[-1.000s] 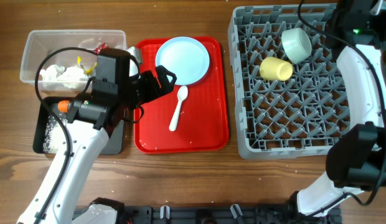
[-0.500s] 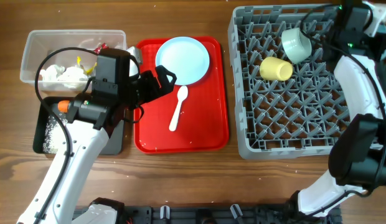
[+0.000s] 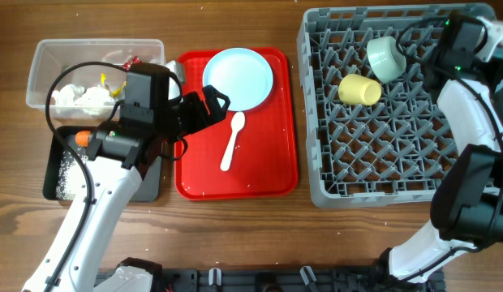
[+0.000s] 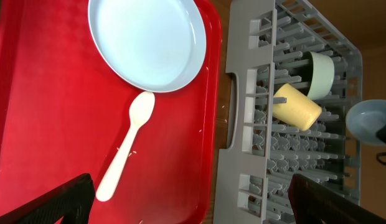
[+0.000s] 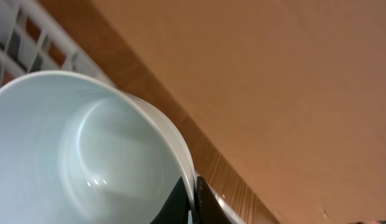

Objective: Sort waste into correct bins and load items into the dishwasher rack
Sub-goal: 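Lower the light-blue bowl toward the rack's right side with right gripper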

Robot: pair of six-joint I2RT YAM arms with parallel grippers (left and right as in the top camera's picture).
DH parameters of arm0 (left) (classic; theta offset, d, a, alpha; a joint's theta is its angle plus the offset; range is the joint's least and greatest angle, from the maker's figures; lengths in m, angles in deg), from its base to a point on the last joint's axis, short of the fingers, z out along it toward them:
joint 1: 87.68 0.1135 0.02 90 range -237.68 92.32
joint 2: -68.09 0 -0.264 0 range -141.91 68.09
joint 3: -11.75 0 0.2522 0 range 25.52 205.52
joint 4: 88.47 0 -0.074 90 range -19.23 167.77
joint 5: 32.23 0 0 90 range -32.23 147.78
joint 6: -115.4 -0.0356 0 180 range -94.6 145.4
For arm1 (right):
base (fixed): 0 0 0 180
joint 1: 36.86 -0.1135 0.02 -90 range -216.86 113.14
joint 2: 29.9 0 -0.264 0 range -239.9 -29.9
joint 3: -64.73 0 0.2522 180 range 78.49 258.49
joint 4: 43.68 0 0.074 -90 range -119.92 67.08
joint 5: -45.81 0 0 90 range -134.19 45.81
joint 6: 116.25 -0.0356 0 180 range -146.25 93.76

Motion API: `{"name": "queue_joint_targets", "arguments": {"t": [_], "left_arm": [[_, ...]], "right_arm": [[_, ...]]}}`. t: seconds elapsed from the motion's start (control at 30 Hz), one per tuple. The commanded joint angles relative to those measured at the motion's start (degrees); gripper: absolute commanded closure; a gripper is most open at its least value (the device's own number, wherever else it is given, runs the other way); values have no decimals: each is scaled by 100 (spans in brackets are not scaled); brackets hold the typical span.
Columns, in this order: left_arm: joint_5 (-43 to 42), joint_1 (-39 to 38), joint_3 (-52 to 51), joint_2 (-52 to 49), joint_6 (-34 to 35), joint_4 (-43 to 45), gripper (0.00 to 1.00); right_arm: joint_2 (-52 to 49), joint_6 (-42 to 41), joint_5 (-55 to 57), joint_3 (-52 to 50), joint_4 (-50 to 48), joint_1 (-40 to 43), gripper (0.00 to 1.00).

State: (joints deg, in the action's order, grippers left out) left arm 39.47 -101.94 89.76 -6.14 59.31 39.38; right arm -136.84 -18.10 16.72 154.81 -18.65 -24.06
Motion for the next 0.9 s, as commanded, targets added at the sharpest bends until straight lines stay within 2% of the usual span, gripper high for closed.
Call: {"name": "queue_joint_targets", "arguments": {"t": [0.0, 0.87], "left_arm": [[33, 28, 103, 63, -70, 2, 0], [33, 28, 103, 63, -70, 2, 0]], "right_arm": [[-90, -107, -190, -96, -55, -37, 96], [-92, -149, -566, -96, 332, -256, 96]]}}
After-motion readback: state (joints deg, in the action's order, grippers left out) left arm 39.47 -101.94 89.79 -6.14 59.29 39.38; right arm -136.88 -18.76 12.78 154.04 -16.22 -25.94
